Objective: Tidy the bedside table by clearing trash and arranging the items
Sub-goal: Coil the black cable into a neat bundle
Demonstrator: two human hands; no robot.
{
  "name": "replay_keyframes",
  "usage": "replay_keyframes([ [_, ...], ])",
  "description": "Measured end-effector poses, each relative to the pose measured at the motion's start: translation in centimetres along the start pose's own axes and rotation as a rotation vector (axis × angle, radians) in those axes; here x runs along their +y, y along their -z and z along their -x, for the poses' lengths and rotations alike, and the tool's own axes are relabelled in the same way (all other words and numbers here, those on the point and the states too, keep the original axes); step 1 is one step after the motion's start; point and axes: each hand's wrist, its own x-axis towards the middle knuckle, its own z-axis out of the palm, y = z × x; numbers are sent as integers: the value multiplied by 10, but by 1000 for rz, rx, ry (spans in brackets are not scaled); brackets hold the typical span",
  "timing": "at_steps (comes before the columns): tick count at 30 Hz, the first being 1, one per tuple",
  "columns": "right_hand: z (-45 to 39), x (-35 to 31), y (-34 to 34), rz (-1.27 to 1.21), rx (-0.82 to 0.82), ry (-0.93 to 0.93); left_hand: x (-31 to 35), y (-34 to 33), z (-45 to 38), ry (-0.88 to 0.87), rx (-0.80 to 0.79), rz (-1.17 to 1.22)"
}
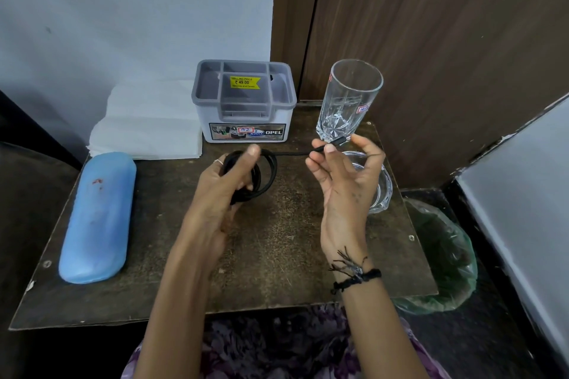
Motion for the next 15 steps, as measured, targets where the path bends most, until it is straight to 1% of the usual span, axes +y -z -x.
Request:
replay_keyframes([
  [2,0,0,3,121,27,40,-1,-1,1,-22,-56,30],
  [5,1,2,8,441,31,146,-2,-4,-1,-60,-79,90],
  [7,4,4,8,692,-27,249,-1,-7,-1,-69,-87,120],
  [9,6,7,6,886,-117,331,-1,-8,-1,-71,-107,138],
  [12,11,10,0,1023,-237,350,-1,-10,1,-74,-131,125],
  [15,12,10,-2,1051,-228,389,1,-13,3,-41,-134,167],
])
